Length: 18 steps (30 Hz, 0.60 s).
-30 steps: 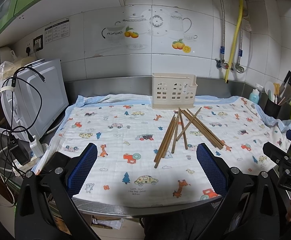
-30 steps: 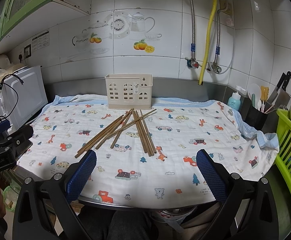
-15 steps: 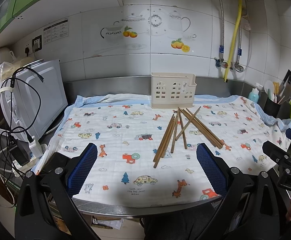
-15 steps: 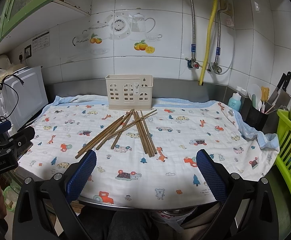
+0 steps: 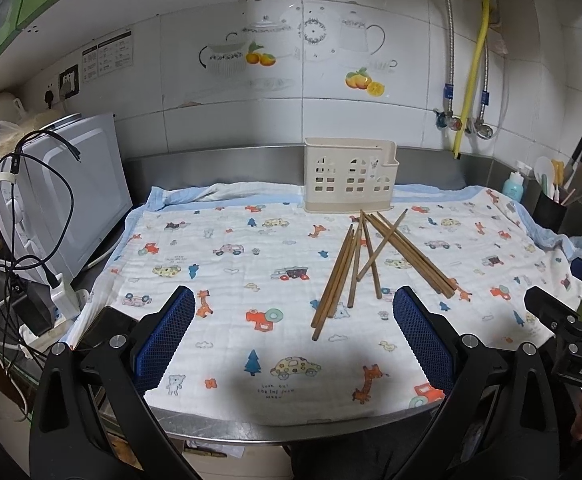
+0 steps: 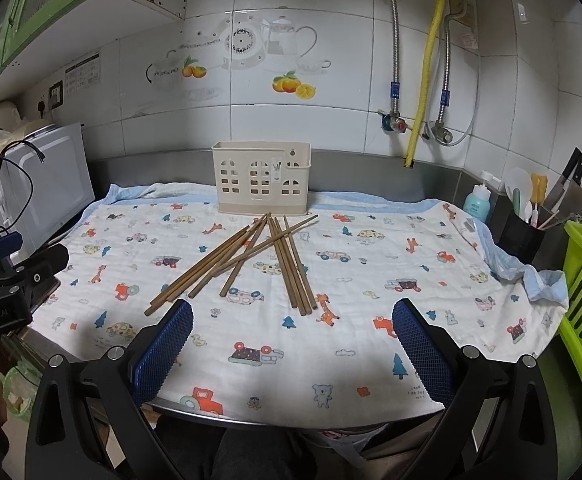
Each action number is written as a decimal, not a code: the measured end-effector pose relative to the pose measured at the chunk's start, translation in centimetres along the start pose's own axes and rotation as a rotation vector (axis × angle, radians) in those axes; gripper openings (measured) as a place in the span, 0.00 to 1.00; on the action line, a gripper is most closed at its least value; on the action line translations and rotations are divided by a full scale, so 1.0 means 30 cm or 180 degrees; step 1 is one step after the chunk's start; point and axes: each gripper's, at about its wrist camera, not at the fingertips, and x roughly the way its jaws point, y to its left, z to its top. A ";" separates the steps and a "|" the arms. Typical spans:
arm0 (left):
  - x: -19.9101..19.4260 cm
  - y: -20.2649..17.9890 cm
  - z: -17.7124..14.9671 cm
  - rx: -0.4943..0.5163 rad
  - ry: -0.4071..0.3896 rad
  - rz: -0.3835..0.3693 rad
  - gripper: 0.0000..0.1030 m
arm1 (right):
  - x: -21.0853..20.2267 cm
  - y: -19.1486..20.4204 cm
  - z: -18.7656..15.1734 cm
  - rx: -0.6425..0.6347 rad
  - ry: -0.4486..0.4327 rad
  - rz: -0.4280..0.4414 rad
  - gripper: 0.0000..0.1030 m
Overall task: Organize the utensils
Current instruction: 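Lower the left tool toward the chopstick pile while the right tool approaches it too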
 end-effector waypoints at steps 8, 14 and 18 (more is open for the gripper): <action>0.079 0.013 0.011 0.0041 0.0106 0.0008 0.95 | 0.081 -0.018 0.002 0.0001 0.0071 -0.0002 0.94; 0.146 0.019 0.016 0.0049 0.0199 -0.0034 0.95 | 0.150 -0.026 0.005 -0.0007 0.0147 0.0018 0.94; 0.191 0.016 0.018 0.0083 0.0247 -0.0084 0.95 | 0.196 -0.033 0.009 -0.0009 0.0193 0.0025 0.94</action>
